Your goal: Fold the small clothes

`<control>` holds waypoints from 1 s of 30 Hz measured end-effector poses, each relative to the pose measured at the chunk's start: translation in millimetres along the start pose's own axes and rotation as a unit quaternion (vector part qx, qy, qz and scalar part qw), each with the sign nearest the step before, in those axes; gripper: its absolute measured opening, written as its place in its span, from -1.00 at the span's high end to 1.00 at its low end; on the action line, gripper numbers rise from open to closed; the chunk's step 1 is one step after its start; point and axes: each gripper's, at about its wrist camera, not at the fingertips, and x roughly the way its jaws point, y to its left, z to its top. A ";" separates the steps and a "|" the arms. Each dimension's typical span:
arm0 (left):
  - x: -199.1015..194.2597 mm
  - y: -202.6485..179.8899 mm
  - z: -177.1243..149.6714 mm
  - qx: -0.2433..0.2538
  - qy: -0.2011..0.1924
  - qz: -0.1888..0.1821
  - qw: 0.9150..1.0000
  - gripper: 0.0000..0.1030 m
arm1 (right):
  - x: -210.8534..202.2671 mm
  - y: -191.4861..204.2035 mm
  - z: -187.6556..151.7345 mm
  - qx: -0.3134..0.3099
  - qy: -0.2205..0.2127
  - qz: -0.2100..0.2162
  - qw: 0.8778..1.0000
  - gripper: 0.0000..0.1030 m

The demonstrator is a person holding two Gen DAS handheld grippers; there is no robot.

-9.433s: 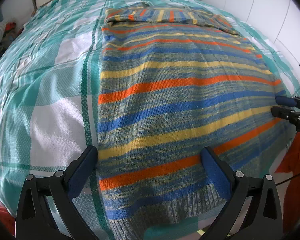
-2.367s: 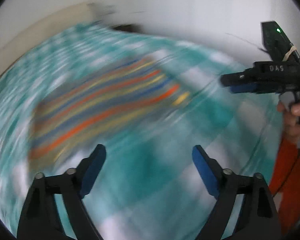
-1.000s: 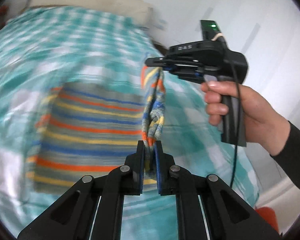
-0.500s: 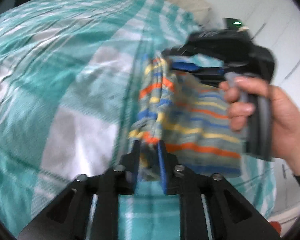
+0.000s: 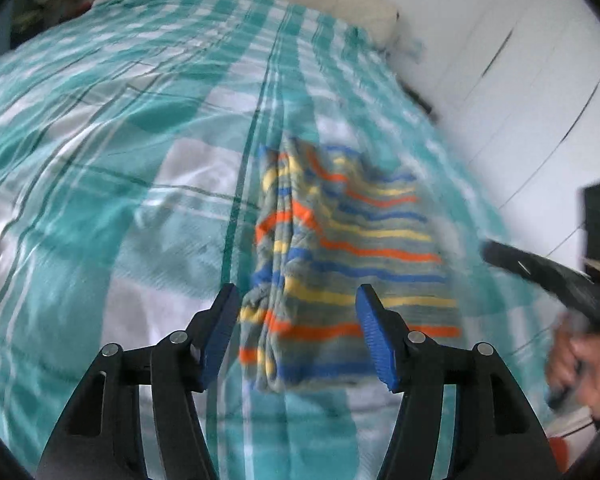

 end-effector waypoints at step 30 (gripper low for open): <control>94.2 4.3 107.5 0.052 0.059 0.020 0.997 -0.29 | 84.9 -56.6 58.2 -0.003 0.025 -0.018 1.000 0.56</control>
